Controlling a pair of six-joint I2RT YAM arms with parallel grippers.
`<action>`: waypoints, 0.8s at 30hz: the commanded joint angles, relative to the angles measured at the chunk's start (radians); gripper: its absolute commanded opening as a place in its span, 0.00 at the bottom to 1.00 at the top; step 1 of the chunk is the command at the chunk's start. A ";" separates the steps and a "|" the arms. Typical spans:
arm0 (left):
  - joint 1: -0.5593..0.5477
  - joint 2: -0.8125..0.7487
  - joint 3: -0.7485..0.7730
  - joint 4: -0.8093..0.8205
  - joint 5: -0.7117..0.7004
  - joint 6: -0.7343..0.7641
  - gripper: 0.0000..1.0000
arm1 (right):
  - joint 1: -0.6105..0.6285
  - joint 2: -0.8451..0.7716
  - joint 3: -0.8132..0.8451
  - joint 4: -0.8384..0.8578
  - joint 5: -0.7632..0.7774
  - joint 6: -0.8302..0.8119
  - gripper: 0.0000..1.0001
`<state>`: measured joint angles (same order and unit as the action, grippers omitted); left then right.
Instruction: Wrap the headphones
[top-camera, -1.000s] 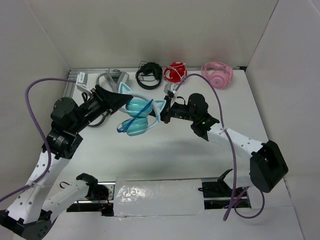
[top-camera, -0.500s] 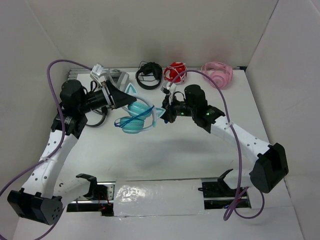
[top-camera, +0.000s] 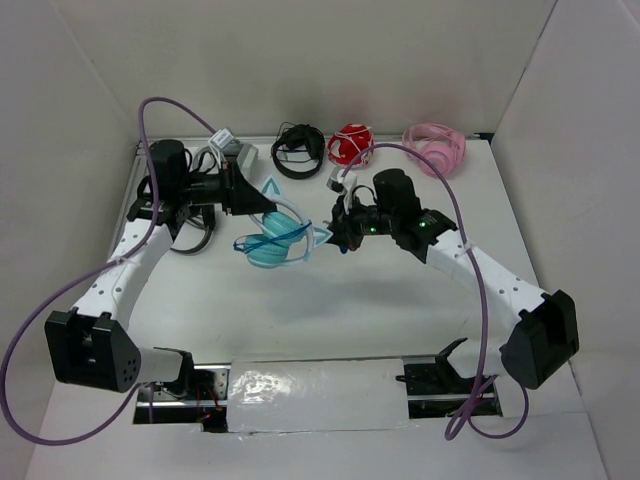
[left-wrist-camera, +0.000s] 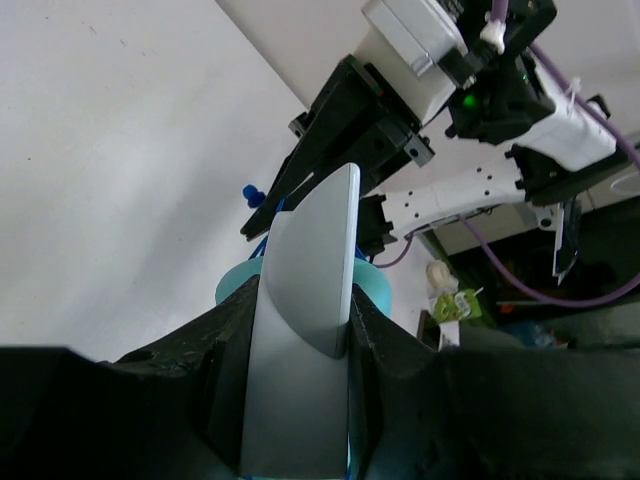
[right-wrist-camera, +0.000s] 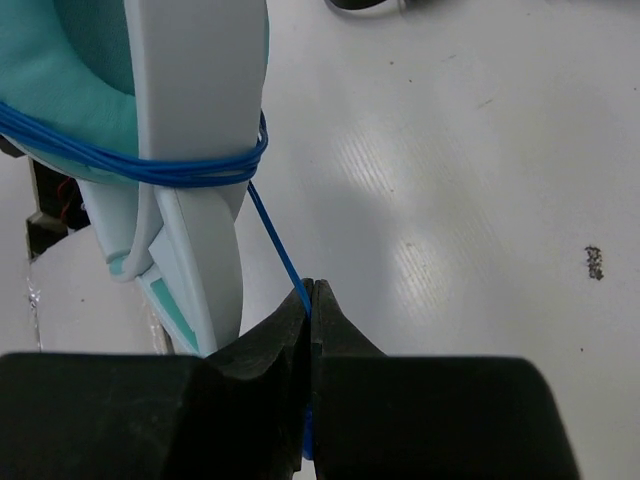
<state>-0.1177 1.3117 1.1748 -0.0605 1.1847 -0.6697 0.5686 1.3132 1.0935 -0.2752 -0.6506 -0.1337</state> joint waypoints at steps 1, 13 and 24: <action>0.000 -0.002 0.051 0.001 0.116 0.129 0.00 | -0.022 -0.002 0.062 -0.065 0.035 -0.029 0.07; -0.089 0.176 0.062 -0.137 0.056 0.311 0.00 | -0.030 0.058 -0.003 -0.064 0.158 -0.027 0.09; -0.188 0.353 0.109 -0.243 -0.220 0.320 0.00 | -0.050 0.246 -0.023 -0.059 0.157 0.183 0.10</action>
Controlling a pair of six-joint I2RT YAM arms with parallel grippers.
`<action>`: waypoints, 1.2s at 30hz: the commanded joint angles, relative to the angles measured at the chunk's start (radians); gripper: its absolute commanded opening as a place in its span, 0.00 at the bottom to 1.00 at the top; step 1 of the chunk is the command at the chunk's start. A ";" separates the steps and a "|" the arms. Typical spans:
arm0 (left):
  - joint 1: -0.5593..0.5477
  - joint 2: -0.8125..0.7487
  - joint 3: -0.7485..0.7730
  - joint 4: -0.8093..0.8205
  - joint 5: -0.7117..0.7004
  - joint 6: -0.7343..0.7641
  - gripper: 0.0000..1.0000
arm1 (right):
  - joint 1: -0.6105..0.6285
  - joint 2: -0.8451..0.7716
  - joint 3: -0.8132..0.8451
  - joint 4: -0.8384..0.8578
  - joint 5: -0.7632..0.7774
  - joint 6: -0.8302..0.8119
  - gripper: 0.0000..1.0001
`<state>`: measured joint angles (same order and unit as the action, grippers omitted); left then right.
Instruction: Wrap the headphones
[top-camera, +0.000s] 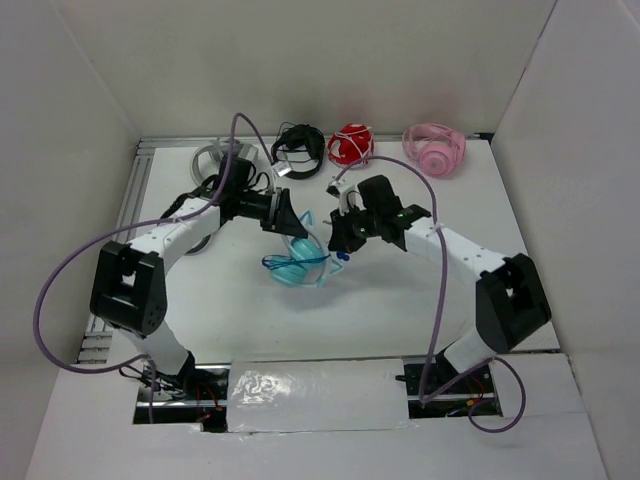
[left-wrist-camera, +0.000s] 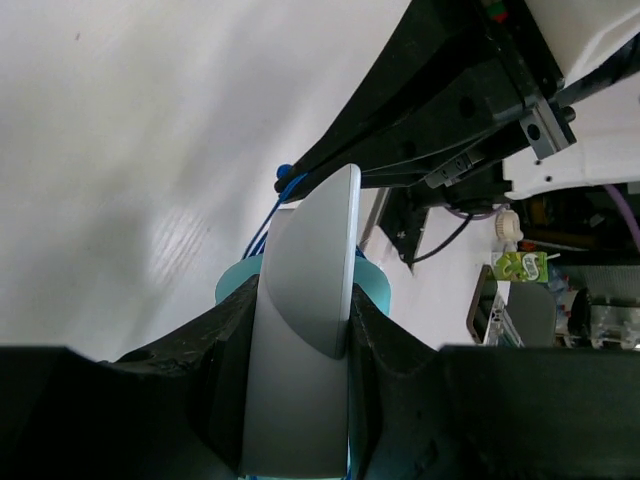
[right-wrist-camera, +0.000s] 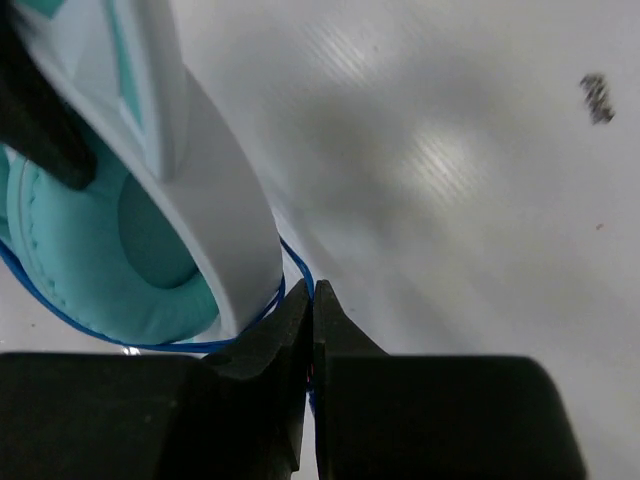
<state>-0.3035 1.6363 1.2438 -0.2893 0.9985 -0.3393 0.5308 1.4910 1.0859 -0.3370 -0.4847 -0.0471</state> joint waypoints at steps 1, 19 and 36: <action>-0.002 0.048 0.040 -0.010 -0.049 -0.015 0.00 | -0.017 0.093 -0.008 0.001 -0.021 0.139 0.09; -0.014 0.275 0.042 0.053 -0.185 -0.122 0.00 | -0.048 0.342 0.121 -0.057 -0.015 0.300 0.11; -0.036 0.367 0.109 -0.034 -0.414 -0.053 0.57 | 0.005 0.420 0.204 -0.115 0.103 0.352 0.18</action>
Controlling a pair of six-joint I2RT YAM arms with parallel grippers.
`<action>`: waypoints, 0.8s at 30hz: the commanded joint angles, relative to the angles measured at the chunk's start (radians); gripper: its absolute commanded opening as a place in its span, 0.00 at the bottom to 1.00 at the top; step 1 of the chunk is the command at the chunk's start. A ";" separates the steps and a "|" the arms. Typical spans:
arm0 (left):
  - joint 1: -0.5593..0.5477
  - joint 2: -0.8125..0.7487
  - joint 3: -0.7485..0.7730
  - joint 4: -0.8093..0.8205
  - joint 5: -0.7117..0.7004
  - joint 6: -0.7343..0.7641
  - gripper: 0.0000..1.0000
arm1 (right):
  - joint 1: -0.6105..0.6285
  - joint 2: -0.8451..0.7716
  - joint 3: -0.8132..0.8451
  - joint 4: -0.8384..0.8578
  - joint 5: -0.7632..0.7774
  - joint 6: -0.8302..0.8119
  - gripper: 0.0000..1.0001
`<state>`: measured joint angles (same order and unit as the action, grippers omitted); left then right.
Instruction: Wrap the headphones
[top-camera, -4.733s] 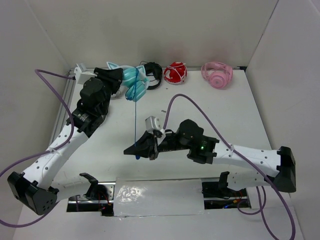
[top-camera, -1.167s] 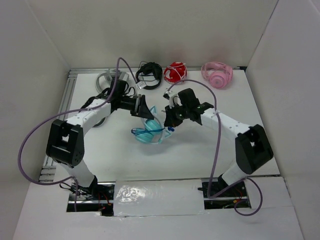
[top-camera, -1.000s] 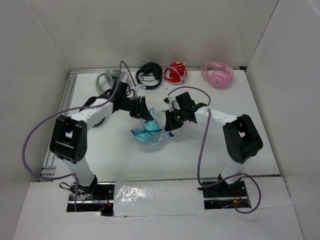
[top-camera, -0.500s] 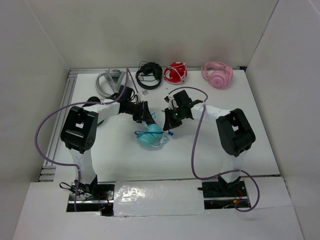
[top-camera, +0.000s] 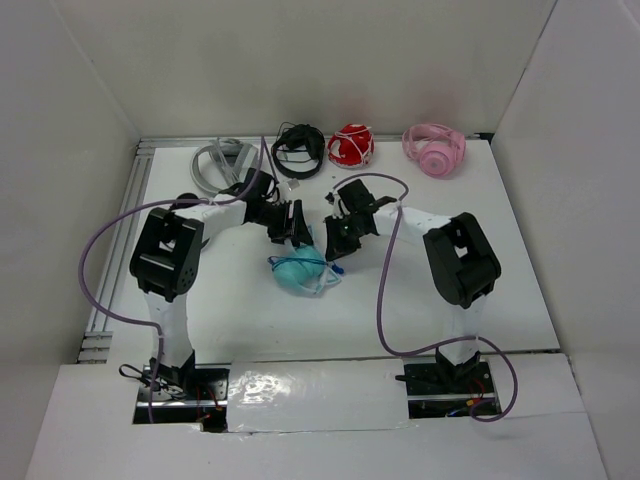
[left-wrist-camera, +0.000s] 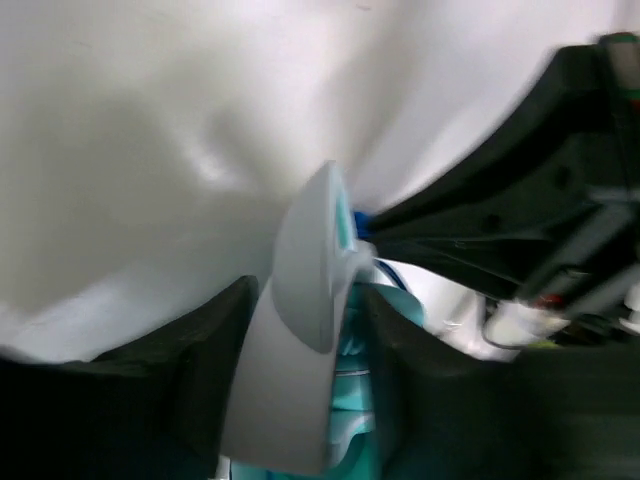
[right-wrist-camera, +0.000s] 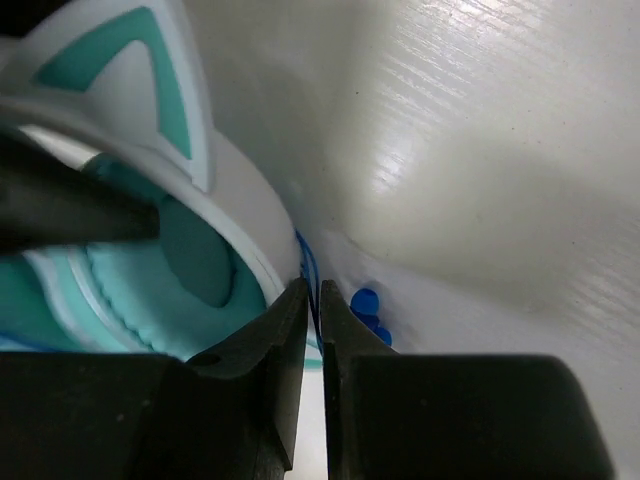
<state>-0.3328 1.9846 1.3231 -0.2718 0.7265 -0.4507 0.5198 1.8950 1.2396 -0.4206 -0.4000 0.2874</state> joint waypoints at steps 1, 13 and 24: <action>-0.008 0.020 0.033 -0.061 -0.157 0.061 0.70 | 0.017 0.016 0.057 -0.035 0.029 0.022 0.18; -0.005 0.003 0.076 -0.106 -0.246 0.044 0.99 | 0.040 0.026 0.090 -0.052 0.053 0.047 0.21; 0.008 -0.072 0.195 -0.196 -0.309 0.040 0.99 | 0.049 -0.031 0.095 -0.061 0.098 0.073 0.40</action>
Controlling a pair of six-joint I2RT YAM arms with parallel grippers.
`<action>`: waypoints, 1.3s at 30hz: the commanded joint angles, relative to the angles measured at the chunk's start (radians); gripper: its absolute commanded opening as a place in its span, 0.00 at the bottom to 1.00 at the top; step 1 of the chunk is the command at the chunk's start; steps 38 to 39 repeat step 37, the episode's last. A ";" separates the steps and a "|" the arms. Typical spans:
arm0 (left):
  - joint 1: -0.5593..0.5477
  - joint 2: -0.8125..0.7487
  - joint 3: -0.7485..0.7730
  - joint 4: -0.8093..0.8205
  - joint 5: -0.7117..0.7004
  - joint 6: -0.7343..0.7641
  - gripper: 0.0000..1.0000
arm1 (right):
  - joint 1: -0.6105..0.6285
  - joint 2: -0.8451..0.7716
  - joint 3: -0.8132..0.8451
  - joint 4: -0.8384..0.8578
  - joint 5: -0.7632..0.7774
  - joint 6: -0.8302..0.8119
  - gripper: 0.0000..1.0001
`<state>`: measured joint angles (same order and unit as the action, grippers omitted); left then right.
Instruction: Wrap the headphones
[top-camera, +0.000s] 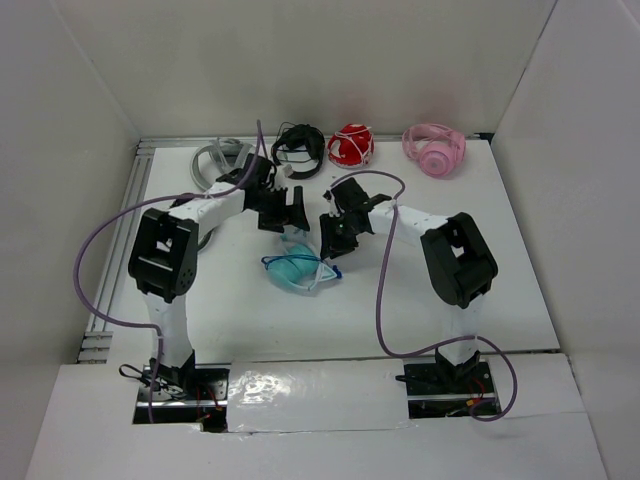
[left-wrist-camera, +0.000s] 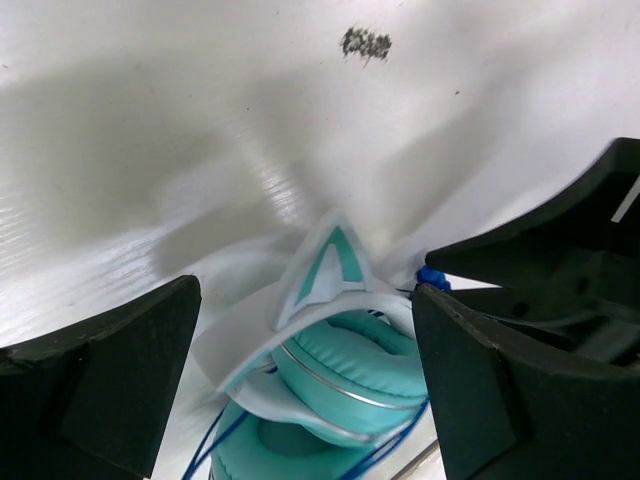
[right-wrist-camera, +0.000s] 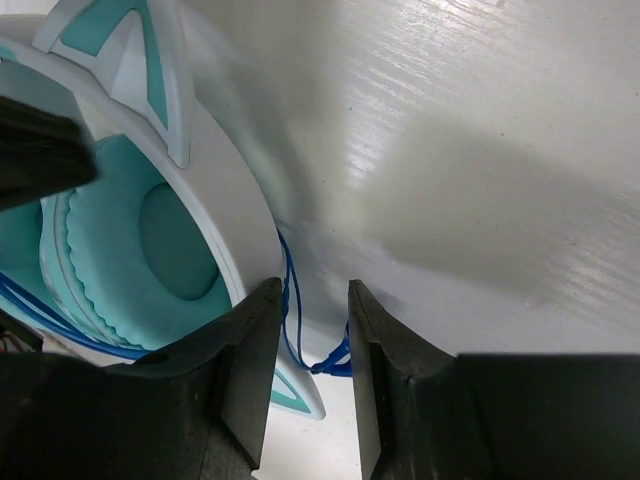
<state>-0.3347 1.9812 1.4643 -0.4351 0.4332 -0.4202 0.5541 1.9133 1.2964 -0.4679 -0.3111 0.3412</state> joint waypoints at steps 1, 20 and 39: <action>0.011 -0.076 0.060 -0.039 -0.017 0.009 0.99 | 0.015 -0.057 0.038 -0.011 0.012 0.022 0.41; -0.009 -0.767 -0.166 -0.054 -0.114 -0.060 0.99 | -0.036 -0.761 -0.149 -0.017 0.409 0.139 1.00; -0.012 -1.338 -0.527 -0.178 -0.192 -0.311 0.99 | -0.020 -1.412 -0.479 -0.133 0.738 0.291 1.00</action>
